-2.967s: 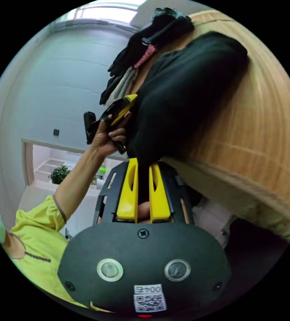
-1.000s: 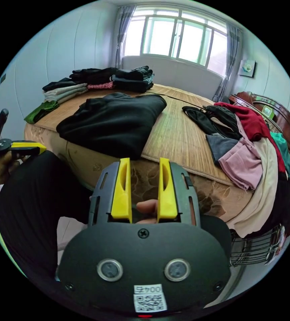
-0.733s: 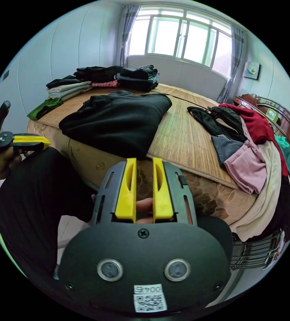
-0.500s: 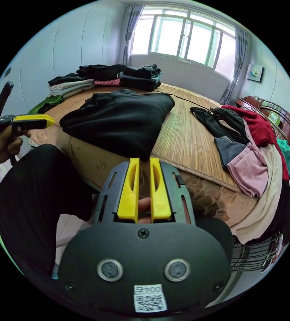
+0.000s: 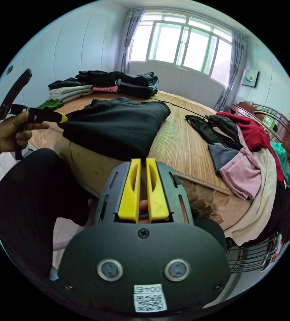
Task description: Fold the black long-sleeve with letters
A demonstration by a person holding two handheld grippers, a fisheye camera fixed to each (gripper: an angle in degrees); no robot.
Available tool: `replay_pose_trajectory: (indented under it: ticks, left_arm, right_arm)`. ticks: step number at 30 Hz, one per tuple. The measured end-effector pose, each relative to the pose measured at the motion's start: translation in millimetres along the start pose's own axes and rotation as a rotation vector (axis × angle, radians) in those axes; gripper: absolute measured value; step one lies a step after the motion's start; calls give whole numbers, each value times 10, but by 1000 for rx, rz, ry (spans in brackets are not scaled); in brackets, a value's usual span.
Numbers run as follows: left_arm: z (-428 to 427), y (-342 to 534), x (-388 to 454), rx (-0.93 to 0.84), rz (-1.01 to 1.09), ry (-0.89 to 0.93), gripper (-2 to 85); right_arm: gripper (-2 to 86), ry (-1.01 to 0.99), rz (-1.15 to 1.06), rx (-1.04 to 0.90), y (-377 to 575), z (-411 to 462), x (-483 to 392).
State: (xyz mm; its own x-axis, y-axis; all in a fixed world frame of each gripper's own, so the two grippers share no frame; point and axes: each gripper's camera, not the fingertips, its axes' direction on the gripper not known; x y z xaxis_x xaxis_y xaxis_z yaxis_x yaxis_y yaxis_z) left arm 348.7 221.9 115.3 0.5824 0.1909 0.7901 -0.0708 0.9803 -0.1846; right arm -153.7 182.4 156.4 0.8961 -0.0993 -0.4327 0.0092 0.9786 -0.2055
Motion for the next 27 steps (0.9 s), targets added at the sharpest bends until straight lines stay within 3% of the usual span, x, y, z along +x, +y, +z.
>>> replay_pose_trajectory:
  ticks: [4,9,13,16,19,23,27]
  left_arm:
    - [206,90,-273,-29,-81,43,36]
    - [122,213,-466,7,-149,107,55]
    - [-194,587,-570,168,-133,32,38]
    - [-337,683,-173,342,95,-21,17]
    - [-52,564,135,323,262,-60,11]
    - [503,570,-151,228,157,-67,6]
    - [569,792,-294,308,156,-25,3]
  right_arm:
    - [42,-43,-24,-83,-45,258,-104]
    - [51,-118,145,-90,-109,127,105]
    - [55,-200,226,6,-243,-133,261]
    - [66,-270,38,44,-729,-146,-19]
    - [66,-293,-218,10,-1461,52,-464]
    - [78,-226,-617,-87,-2472,477,-1199]
    - [82,-182,-984,-228,-3151,957,-1914]
